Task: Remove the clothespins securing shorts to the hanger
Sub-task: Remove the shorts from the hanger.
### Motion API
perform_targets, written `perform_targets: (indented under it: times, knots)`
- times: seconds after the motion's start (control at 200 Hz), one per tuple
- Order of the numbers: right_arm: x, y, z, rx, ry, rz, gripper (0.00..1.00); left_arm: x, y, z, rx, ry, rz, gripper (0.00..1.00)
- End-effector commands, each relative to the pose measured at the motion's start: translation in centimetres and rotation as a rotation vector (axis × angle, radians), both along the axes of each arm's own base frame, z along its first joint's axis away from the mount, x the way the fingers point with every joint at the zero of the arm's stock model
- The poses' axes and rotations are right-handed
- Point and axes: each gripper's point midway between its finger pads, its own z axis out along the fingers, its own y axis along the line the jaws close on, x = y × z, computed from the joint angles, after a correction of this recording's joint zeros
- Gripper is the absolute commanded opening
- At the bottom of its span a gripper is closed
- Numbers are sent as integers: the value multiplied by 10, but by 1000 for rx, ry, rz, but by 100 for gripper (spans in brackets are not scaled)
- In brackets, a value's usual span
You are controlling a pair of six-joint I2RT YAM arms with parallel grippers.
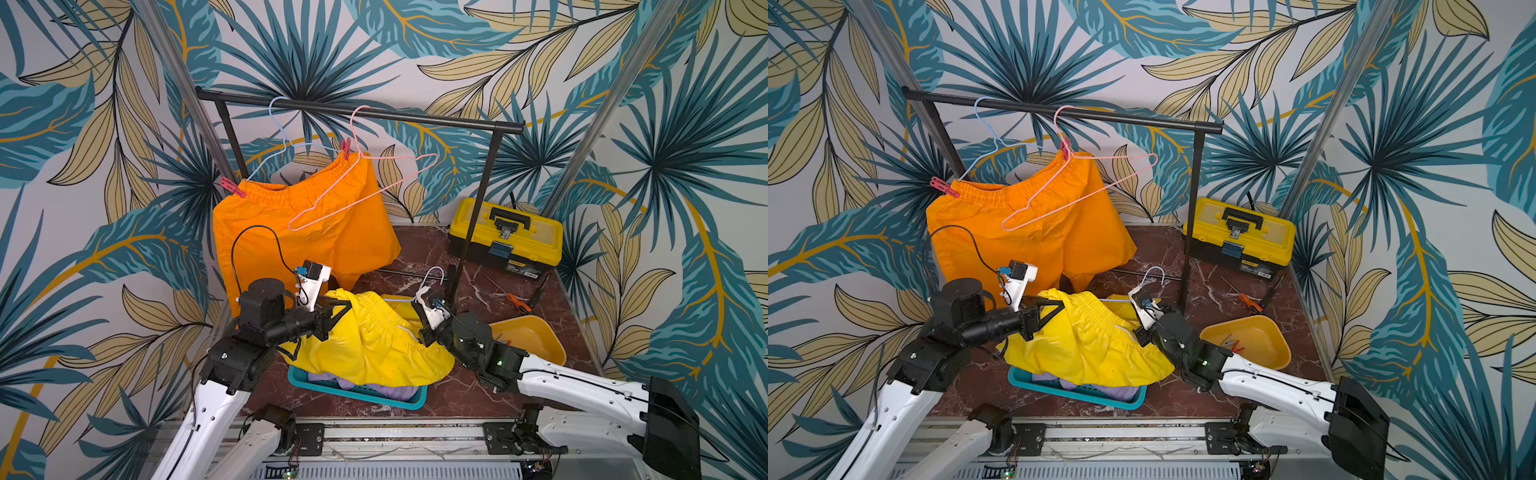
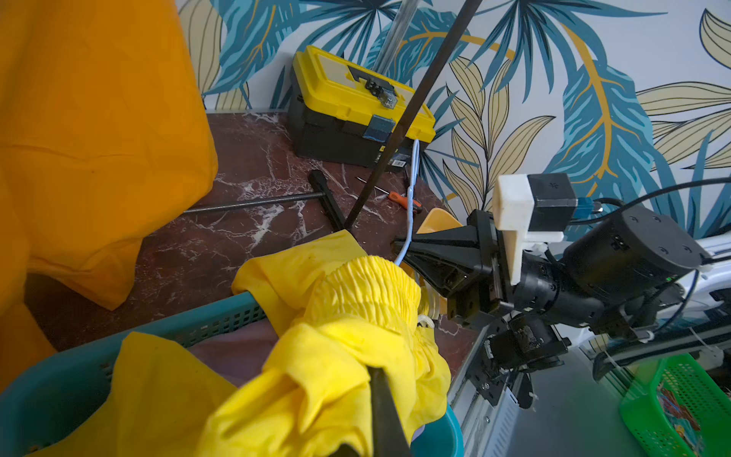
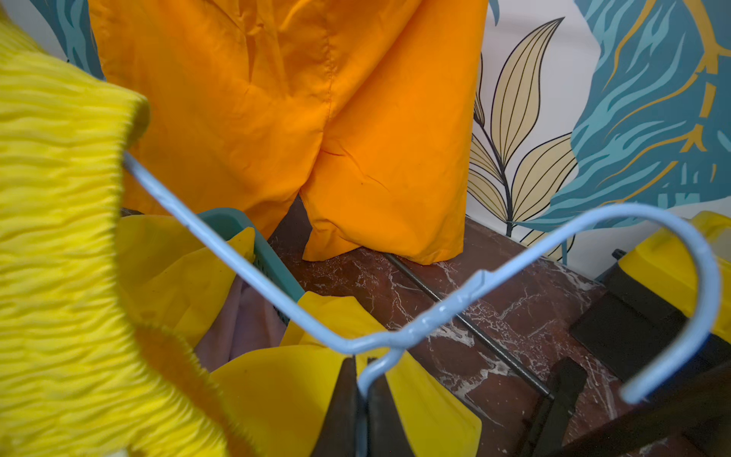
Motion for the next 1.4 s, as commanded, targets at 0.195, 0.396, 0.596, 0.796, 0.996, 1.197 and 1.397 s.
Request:
perform_targets:
  times: [0.195, 0.396, 0.596, 0.796, 0.996, 1.197, 1.397]
  knots:
    - [-3, -18, 48, 102, -141, -176, 0, -2, 20, 15, -14, -103, 133, 0]
    - [-1, -42, 53, 90, -175, -316, 0, -1, 31, 15, -7, -125, 196, 0]
    - [-8, -61, 52, 95, -182, -342, 0, 11, 65, 13, 117, -171, 383, 0]
    - [-17, -92, 38, 98, -173, -394, 0, 30, 111, 26, 233, -219, 644, 0]
    - [-26, -115, 28, 107, -172, -416, 0, 42, 109, 31, 243, -213, 652, 0]
    - [-41, -121, 52, 284, -229, -325, 0, 36, 74, 12, 164, -136, 470, 0]
    - [-52, -110, 107, 448, -303, -213, 0, 31, 73, -33, 179, -53, 458, 0]
